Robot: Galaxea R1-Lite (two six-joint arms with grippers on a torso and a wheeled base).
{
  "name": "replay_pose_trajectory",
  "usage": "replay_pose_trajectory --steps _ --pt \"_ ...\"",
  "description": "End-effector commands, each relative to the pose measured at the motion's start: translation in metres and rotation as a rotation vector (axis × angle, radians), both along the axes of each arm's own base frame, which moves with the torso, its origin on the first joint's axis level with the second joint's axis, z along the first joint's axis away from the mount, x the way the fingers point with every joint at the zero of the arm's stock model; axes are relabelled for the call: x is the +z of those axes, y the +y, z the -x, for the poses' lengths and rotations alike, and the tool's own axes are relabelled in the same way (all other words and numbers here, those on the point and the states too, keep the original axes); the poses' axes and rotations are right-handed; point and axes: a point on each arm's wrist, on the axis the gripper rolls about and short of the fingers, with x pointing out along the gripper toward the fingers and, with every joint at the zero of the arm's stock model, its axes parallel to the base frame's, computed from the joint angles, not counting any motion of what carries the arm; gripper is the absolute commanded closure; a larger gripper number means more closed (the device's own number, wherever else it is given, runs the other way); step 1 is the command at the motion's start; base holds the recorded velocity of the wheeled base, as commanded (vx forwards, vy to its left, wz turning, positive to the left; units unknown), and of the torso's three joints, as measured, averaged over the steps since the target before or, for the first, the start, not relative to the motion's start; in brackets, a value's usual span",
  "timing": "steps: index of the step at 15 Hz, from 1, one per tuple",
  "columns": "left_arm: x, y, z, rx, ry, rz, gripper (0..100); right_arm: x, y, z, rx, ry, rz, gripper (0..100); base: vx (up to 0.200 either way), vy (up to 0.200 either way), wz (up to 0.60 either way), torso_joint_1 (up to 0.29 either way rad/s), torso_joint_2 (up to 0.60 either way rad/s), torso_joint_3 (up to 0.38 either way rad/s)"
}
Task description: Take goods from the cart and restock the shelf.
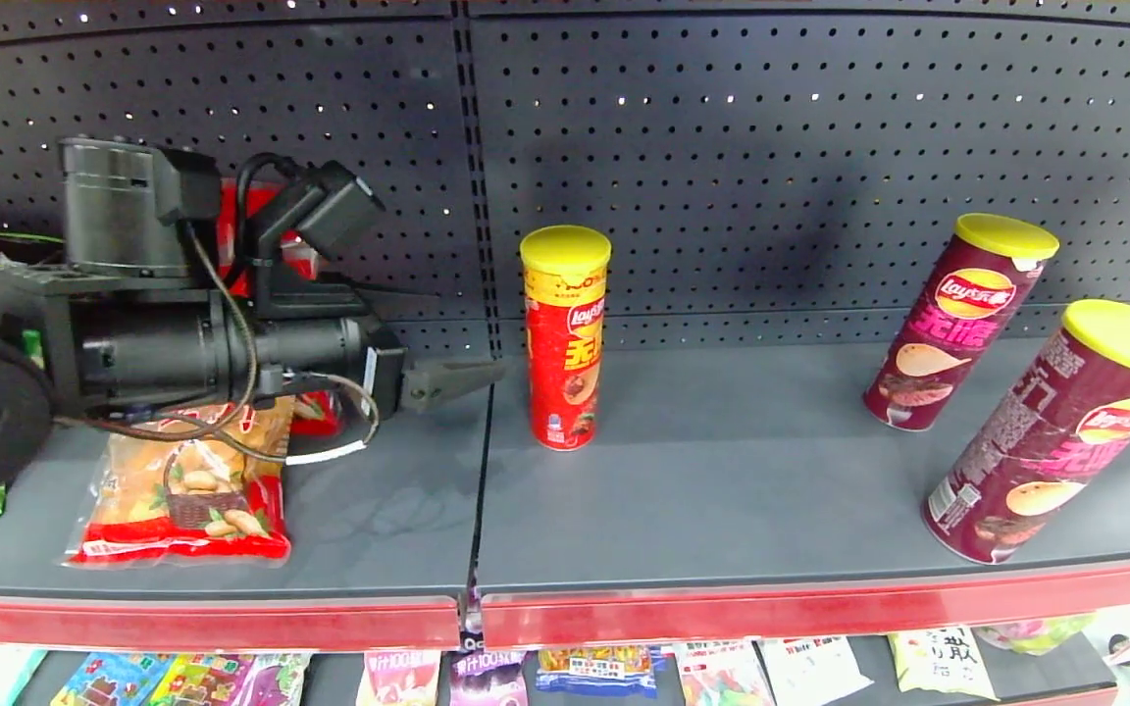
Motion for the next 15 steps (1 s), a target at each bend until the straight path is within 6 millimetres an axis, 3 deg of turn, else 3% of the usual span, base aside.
replay_pose_trajectory --steps 1,7,15 --pt "-0.009 -0.020 -0.021 -0.019 0.019 -0.014 0 -0.001 0.000 0.000 0.002 0.000 0.001 100 0.000 0.000 0.00 0.000 0.00 0.000" --pt "-0.006 -0.052 -0.044 -0.009 -0.023 -0.018 0 -0.001 0.000 0.000 0.000 0.000 -0.001 100 0.000 0.000 0.00 0.000 0.00 0.000" --pt "-0.003 -0.075 -0.062 0.041 -0.065 -0.021 0 -0.001 0.000 0.000 -0.012 0.000 -0.014 100 0.000 0.000 0.00 0.000 0.00 0.000"
